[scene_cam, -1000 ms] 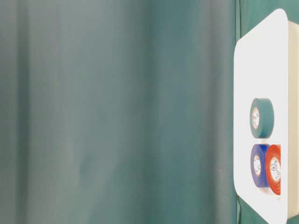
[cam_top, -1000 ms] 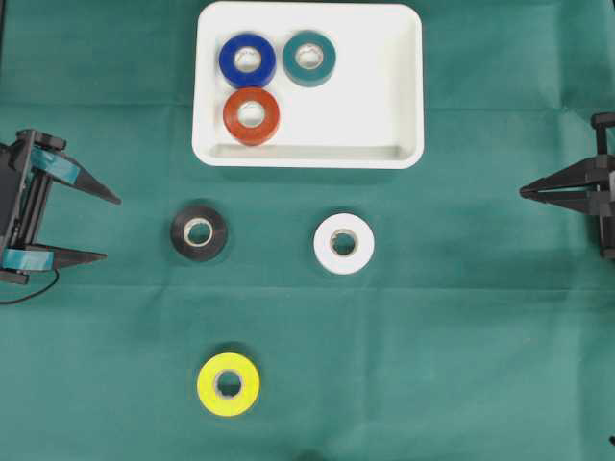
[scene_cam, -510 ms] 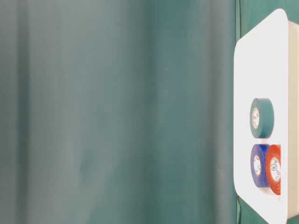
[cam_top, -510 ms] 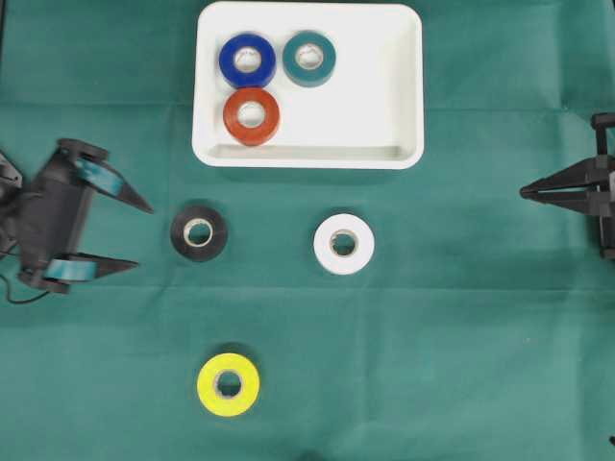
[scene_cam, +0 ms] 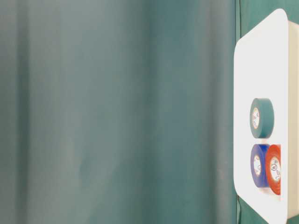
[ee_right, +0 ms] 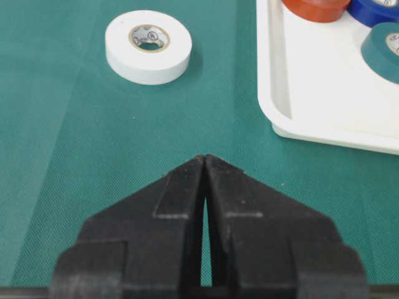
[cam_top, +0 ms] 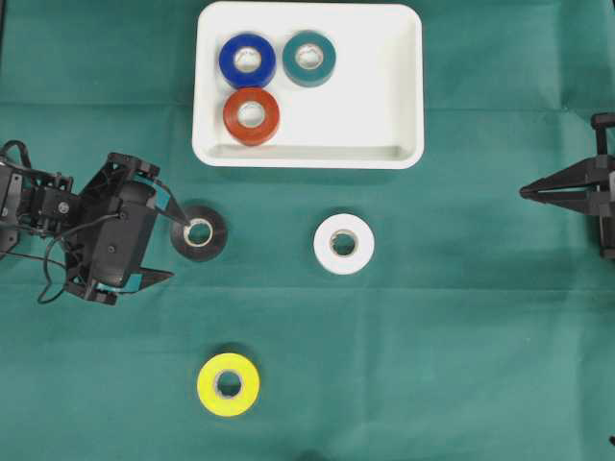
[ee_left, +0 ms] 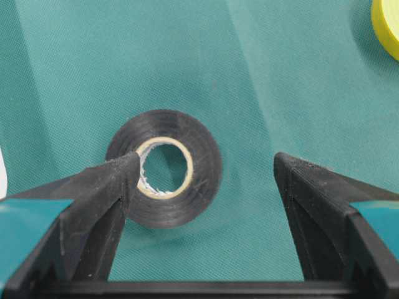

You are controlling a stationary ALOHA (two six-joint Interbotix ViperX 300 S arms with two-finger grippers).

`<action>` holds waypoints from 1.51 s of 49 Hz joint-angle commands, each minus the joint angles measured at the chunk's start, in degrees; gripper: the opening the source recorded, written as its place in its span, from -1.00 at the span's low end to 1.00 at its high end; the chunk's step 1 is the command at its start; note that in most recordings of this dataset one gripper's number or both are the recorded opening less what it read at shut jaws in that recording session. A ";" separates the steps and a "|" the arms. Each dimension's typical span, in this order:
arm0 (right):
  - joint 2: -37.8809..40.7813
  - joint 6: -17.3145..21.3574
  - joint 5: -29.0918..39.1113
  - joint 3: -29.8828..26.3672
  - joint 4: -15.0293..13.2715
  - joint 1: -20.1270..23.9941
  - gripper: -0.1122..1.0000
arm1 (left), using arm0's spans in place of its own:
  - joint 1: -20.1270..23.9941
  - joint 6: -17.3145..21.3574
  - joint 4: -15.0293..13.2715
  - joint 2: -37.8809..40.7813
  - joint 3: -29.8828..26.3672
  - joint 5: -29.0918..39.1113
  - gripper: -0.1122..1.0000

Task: Put the tape into the white case with the left arm.
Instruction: 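Move the left gripper toward the black tape roll and lower onto it, then close the left gripper on the black tape roll and lift it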

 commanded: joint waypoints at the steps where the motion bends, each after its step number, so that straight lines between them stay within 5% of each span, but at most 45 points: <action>1: 0.44 0.00 -0.62 -0.62 -0.09 -0.09 -0.97 | -0.18 -0.09 0.09 -0.18 -1.14 -0.18 0.73; 32: 0.44 0.00 -0.62 -0.53 -0.09 -0.09 -0.97 | -0.26 -0.26 0.09 14.41 -4.22 -0.70 0.73; 61: 0.44 0.00 -0.62 -0.62 -0.09 -0.09 -0.97 | 0.26 -0.09 0.09 16.52 -4.48 -2.55 0.70; 64: 0.44 0.00 -0.62 -0.53 -0.09 -0.09 -0.97 | 0.35 -0.09 0.09 16.52 -4.66 -2.64 0.56; 74: 0.44 0.00 -0.62 -0.53 -0.09 -0.09 -0.97 | 0.79 -0.62 0.09 16.70 -4.75 -2.64 -0.42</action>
